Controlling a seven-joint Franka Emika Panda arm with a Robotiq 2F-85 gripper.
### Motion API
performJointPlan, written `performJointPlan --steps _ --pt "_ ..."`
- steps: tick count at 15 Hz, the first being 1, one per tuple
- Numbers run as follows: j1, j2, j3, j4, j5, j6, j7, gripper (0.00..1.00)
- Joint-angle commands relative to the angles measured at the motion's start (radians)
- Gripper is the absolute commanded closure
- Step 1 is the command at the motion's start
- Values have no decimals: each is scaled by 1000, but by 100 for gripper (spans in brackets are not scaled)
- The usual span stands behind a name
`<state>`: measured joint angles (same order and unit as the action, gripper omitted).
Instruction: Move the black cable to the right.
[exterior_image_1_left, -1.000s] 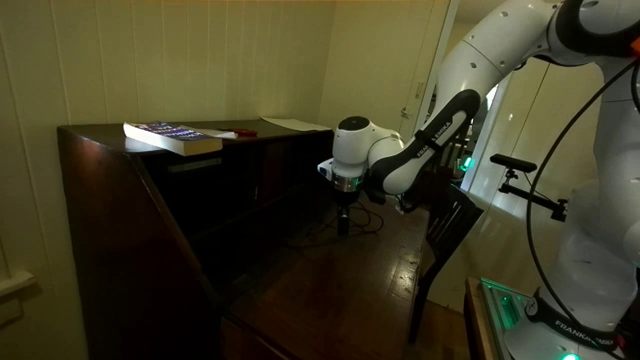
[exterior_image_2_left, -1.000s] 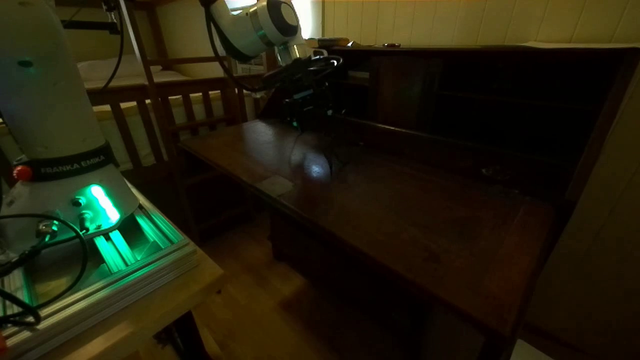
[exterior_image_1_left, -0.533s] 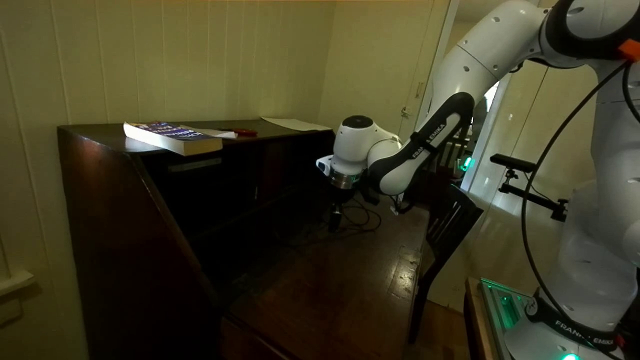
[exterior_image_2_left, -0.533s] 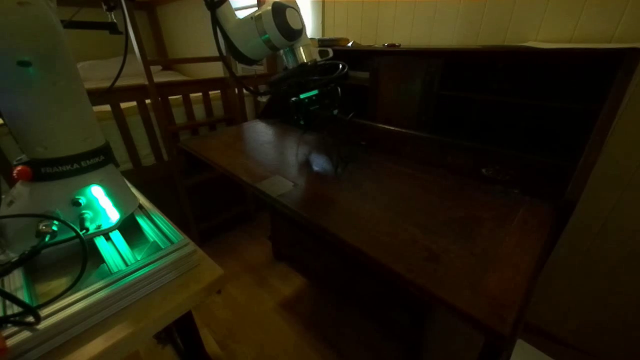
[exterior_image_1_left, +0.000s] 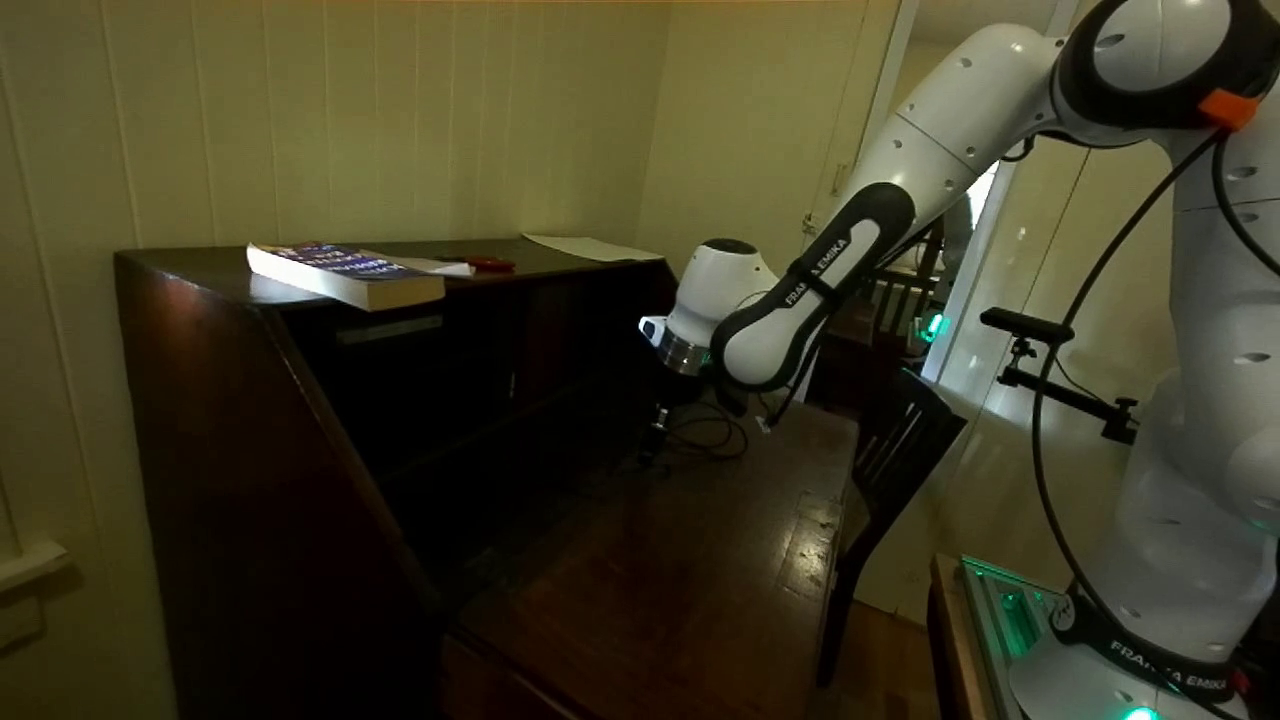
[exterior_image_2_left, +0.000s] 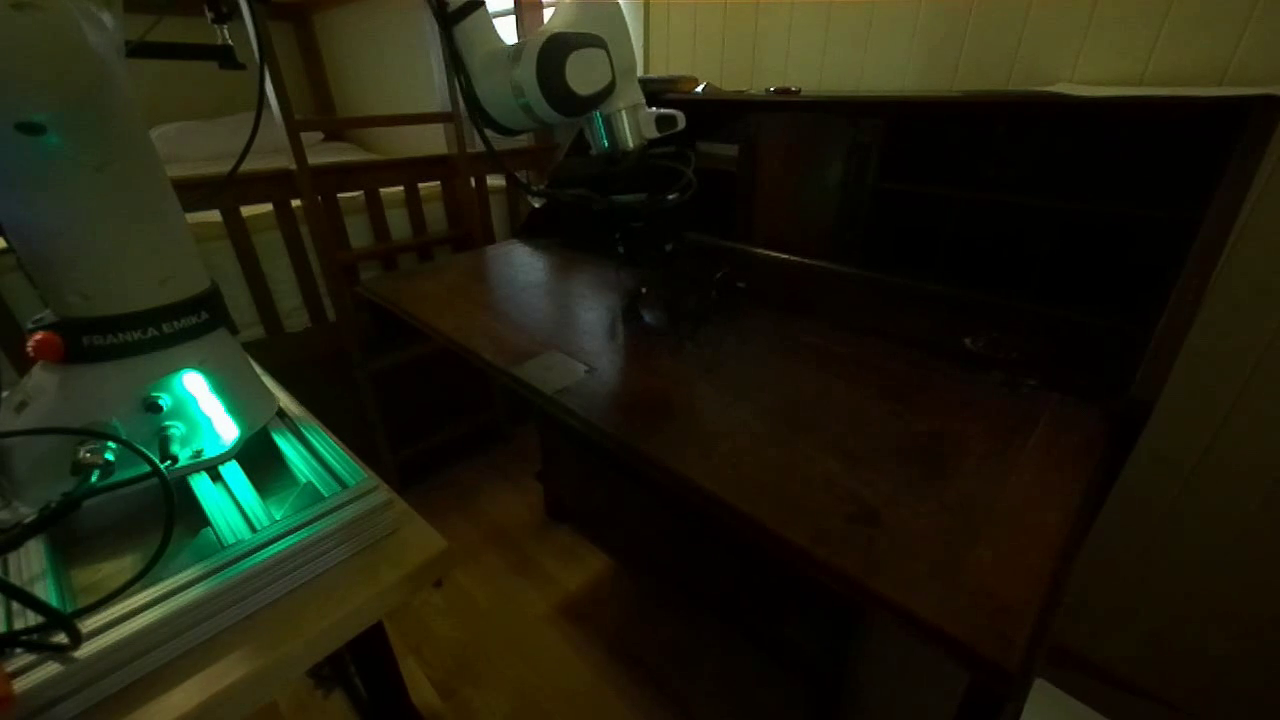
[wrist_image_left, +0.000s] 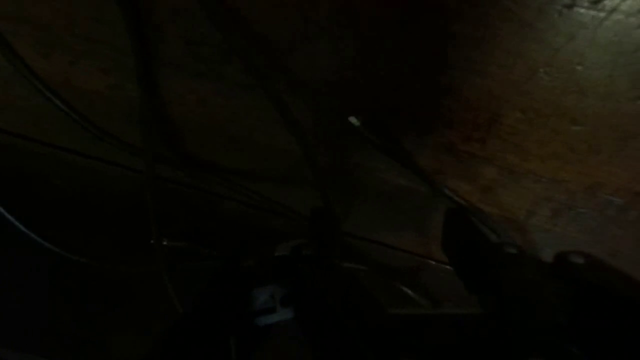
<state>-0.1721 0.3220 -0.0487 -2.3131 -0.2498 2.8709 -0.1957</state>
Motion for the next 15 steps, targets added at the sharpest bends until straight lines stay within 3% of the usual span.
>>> performJointPlan --steps 1,2,3,5,7,9,14,15 --pt "-91 -6 96 -13 179 37 -144 45" --pt "-117 -15 125 -17 226 27 -180 40" --pt "-147 -34 153 -28 273 15 -221 23" --pt "-200 -65 202 -32 355 -54 -300 9" --pt "-231 -89 222 -38 432 -87 -369 3" --pt "-240 -108 213 -36 499 -108 -409 0" --pt "-210 -100 143 -6 574 -98 -402 16" --pt "-209 -88 141 5 587 -91 -404 24"
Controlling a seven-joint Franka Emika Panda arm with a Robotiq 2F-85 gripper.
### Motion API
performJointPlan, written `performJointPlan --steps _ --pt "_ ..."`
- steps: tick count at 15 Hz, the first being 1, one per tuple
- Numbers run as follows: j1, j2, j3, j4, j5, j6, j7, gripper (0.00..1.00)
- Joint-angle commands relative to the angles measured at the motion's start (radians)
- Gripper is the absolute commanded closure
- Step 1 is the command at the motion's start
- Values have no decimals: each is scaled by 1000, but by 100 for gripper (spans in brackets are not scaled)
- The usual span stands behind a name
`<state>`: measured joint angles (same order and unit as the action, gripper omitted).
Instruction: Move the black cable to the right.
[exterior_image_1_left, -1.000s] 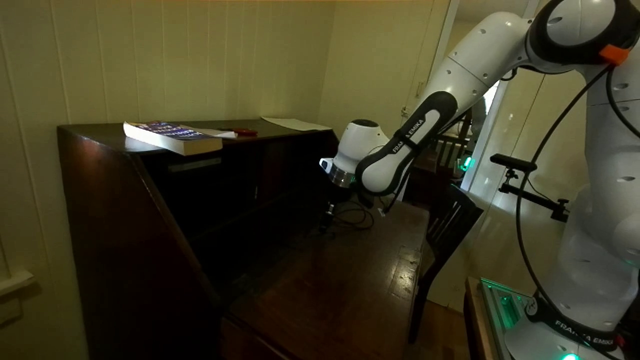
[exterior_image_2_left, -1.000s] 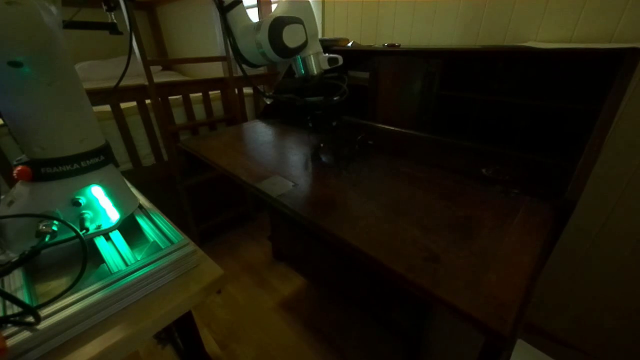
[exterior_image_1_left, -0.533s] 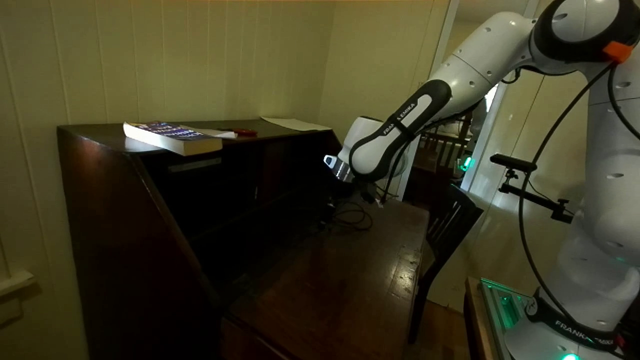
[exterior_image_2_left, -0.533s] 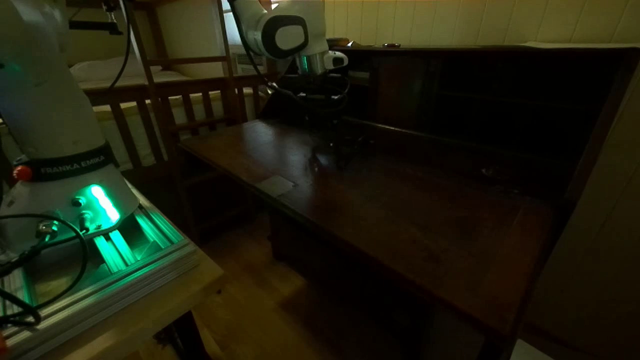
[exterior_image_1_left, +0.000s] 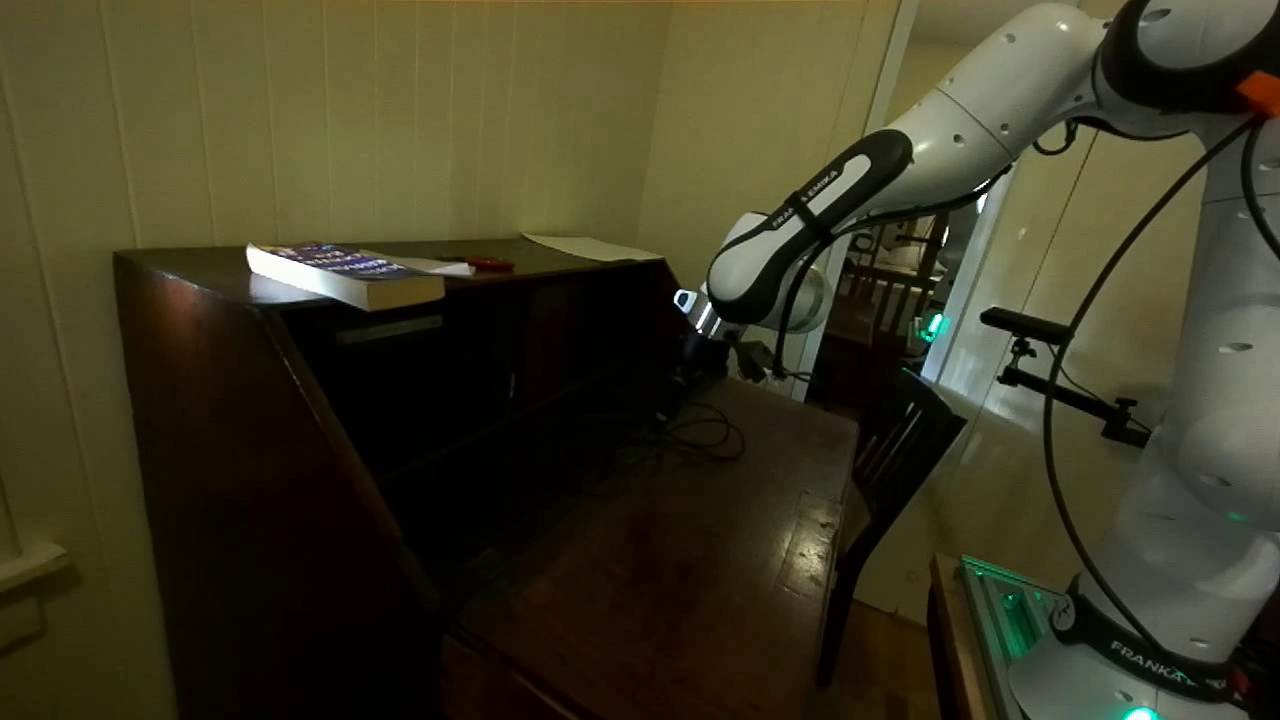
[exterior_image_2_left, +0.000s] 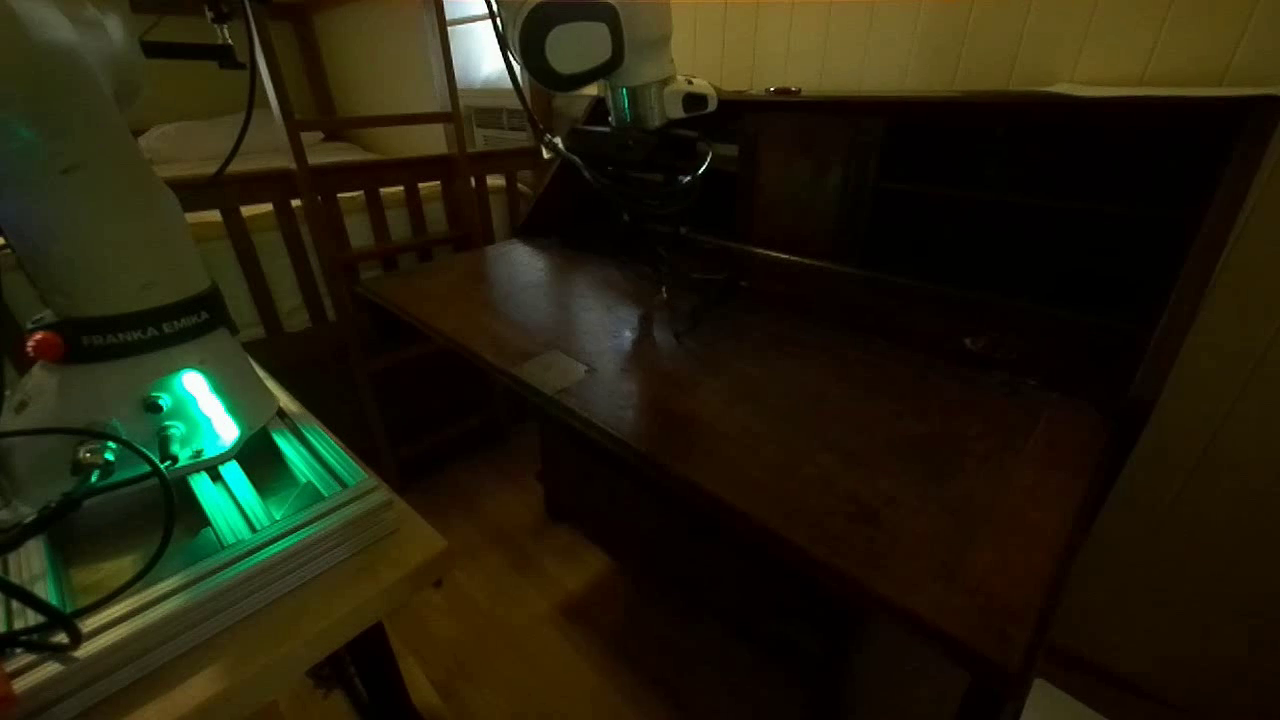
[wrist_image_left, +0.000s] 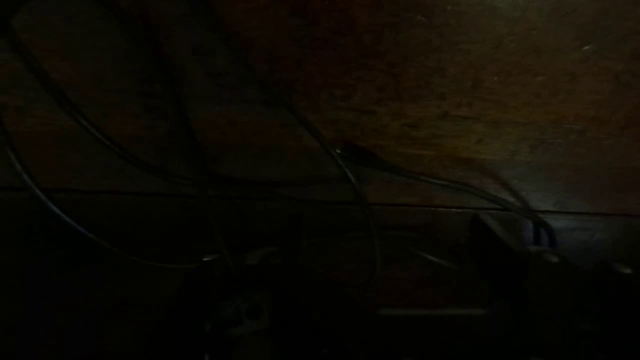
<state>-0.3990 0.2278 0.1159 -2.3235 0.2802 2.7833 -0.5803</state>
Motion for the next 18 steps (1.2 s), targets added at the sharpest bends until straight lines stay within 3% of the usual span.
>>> performJointPlan --steps 1,3,6,7,8,10,11,12,13,18 --pt "16 17 -24 30 80 2 -14 25" --pt "16 28 -24 53 114 4 -8 36" --pt "12 40 -18 93 172 -1 -7 34" --pt "17 50 -25 113 164 -15 0 27" --pt "24 64 -33 132 146 -33 13 12" --pt "65 85 -76 145 53 -61 87 0" --pt "36 51 -46 112 114 -35 22 0" --pt "41 58 -50 116 108 -36 31 7" --pt "42 60 -50 116 108 -36 31 0" --pt "62 97 -54 152 108 -75 110 0"
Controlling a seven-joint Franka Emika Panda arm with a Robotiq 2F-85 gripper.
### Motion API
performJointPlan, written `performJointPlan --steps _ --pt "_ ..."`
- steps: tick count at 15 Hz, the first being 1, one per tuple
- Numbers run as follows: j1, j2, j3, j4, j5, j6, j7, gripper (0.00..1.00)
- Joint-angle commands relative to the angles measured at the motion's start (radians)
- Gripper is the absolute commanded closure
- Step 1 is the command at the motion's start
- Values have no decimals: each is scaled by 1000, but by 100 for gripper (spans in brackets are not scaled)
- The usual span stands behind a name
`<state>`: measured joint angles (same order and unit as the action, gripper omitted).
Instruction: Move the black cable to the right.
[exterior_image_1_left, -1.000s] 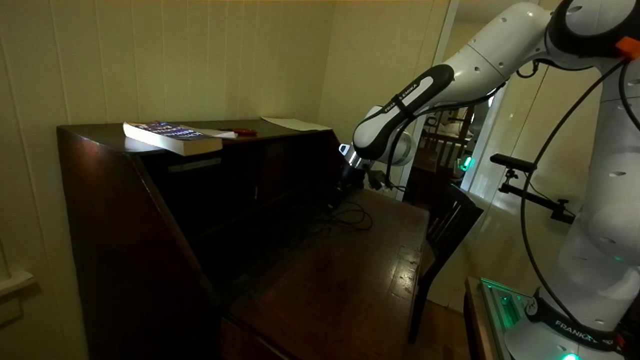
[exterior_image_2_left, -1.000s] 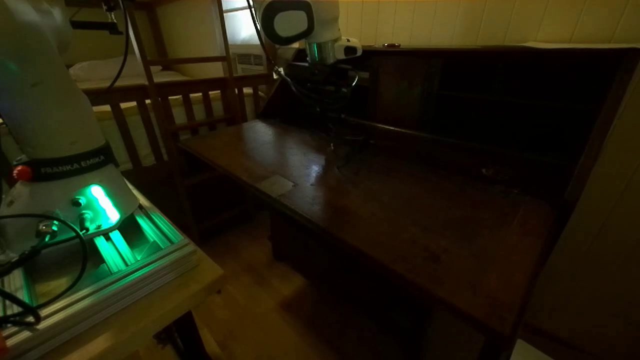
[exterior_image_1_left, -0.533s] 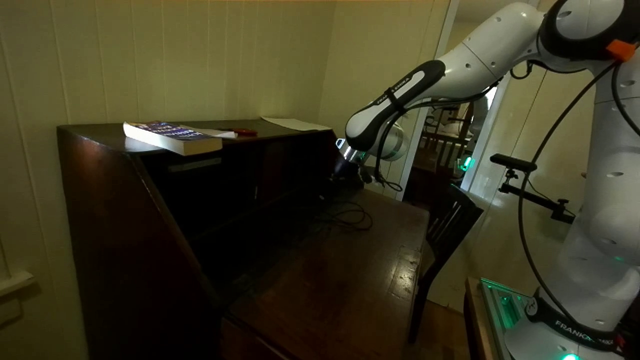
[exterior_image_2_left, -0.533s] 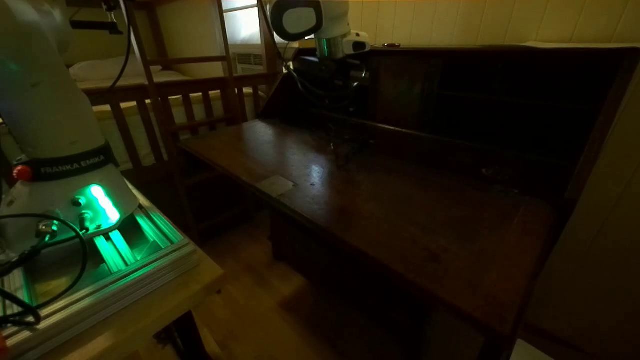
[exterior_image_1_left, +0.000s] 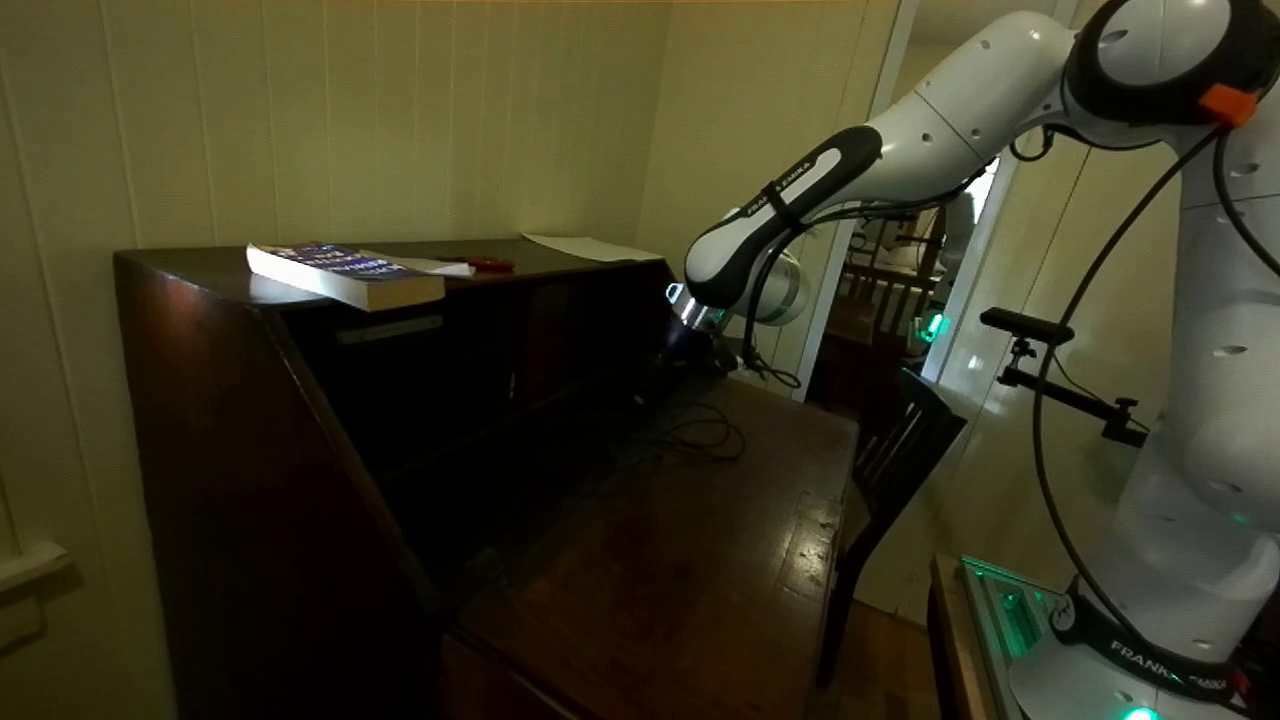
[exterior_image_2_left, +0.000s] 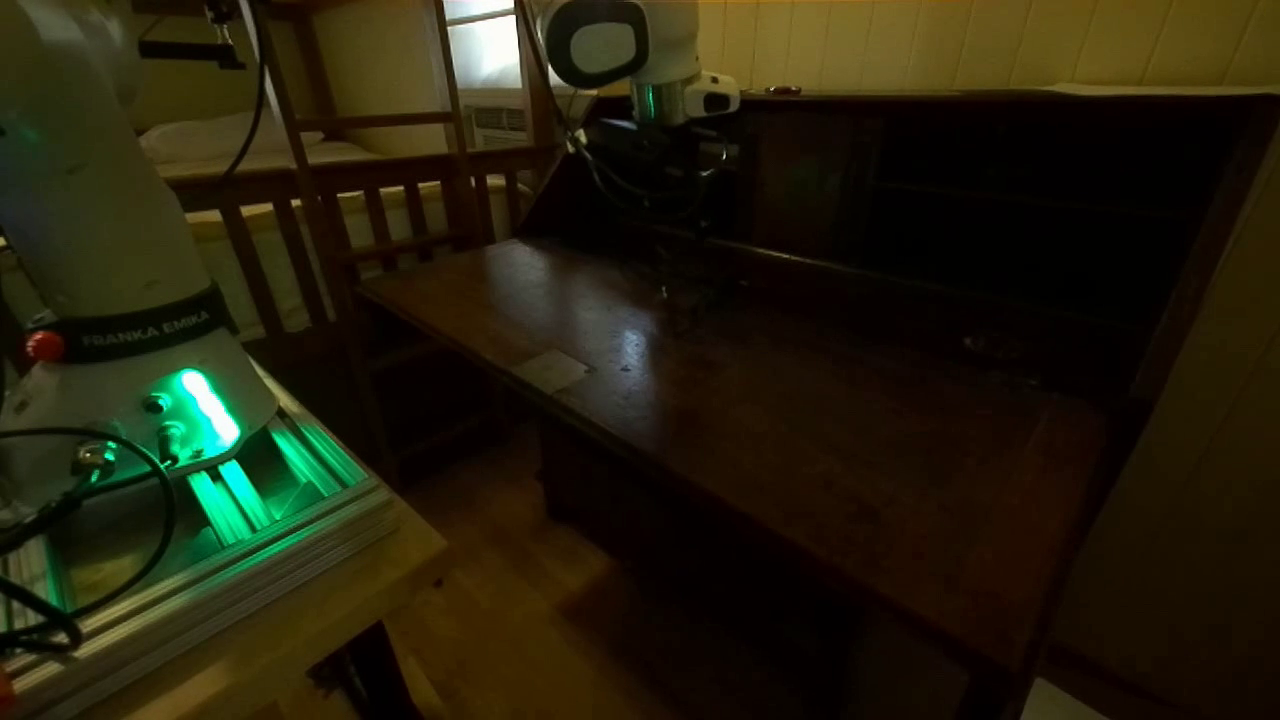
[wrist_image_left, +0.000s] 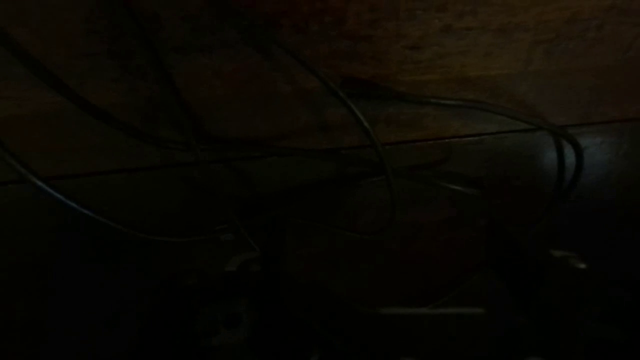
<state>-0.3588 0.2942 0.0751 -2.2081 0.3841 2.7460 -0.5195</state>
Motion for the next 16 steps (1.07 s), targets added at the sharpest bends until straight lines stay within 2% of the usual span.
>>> performJointPlan --steps 1,4,5,6,11,14,15,16 --pt "28 37 -16 42 -1 -42 67 0" --pt "35 64 -15 72 3 -63 112 7" --pt "36 72 -18 82 2 -69 128 14" --pt "34 79 -18 93 4 -85 142 15" --pt "25 114 -24 133 21 -155 172 56" --pt "27 129 -30 148 22 -166 189 69" --pt "28 131 -31 150 20 -165 194 71" --pt "29 135 -32 154 18 -162 197 77"
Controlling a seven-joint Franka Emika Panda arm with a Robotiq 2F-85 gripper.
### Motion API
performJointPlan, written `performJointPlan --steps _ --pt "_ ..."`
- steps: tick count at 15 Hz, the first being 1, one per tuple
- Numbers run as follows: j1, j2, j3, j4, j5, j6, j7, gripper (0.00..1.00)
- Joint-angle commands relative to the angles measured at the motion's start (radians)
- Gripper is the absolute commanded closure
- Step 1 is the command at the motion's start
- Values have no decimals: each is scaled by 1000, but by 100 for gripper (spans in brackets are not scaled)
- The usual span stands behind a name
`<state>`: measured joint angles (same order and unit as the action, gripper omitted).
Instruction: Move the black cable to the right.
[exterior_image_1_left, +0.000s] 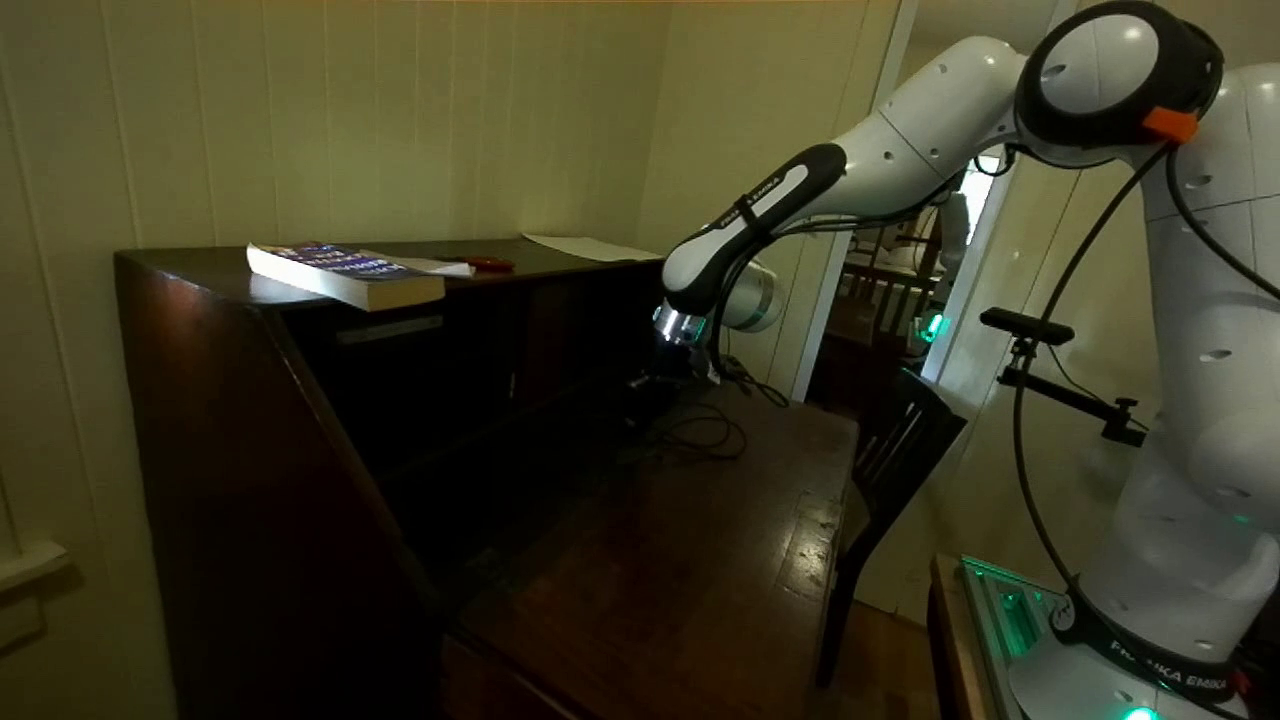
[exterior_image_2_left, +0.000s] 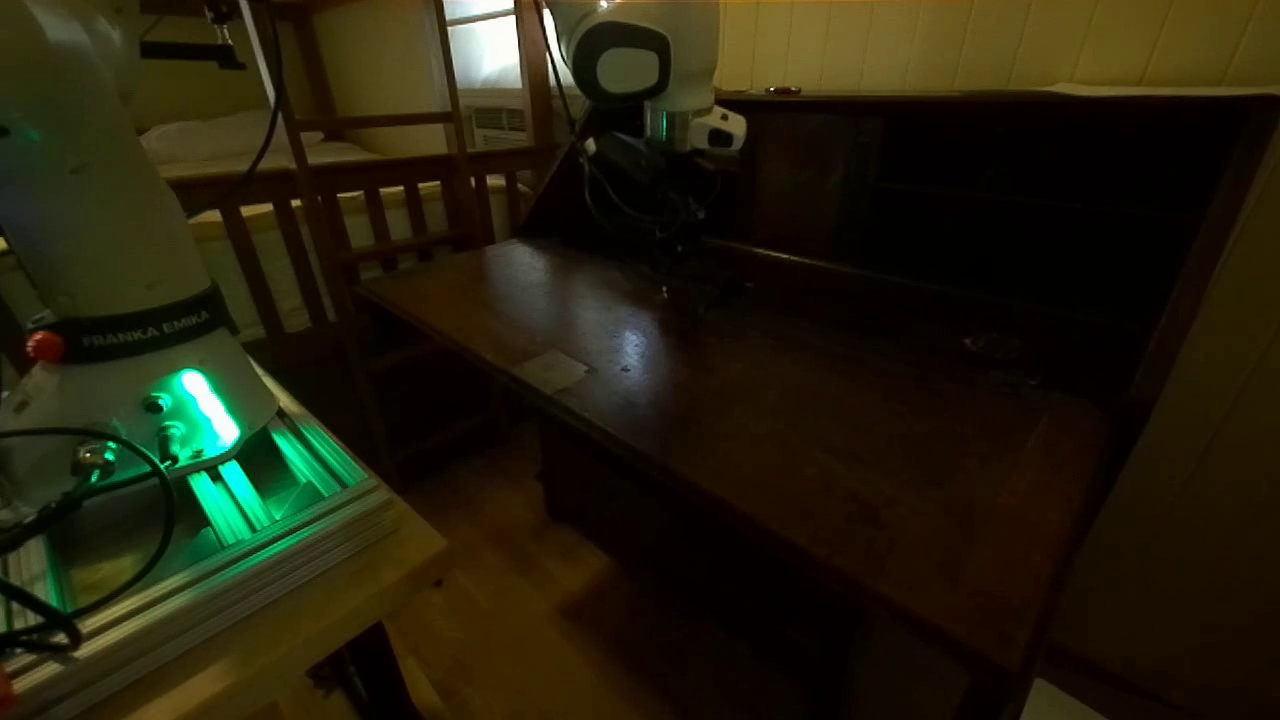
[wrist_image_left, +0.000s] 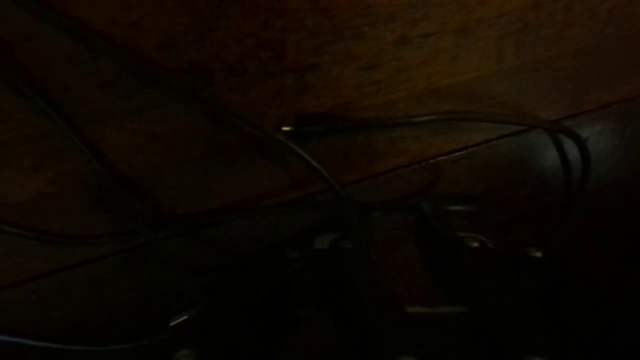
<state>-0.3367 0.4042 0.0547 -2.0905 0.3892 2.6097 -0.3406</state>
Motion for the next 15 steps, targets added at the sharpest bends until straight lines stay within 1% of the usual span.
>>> performJointPlan --steps 1,2,5,8,9,10,11,12,13,15 --pt "8 25 -13 38 10 -26 21 90" --pt "9 23 -14 35 8 -21 23 99" --pt "4 3 -9 22 12 -17 5 100" --pt "19 -47 -27 -22 -29 1 1 100" --pt "30 -64 -39 -38 -66 9 -11 98" --pt "45 -79 -57 -54 -109 25 -7 73" --pt "55 -93 -70 -67 -148 34 -6 72" --pt "62 -103 -78 -79 -180 48 -14 69" --pt "72 -111 -90 -87 -215 58 -4 62" --pt "78 -112 -91 -93 -246 87 -22 50"
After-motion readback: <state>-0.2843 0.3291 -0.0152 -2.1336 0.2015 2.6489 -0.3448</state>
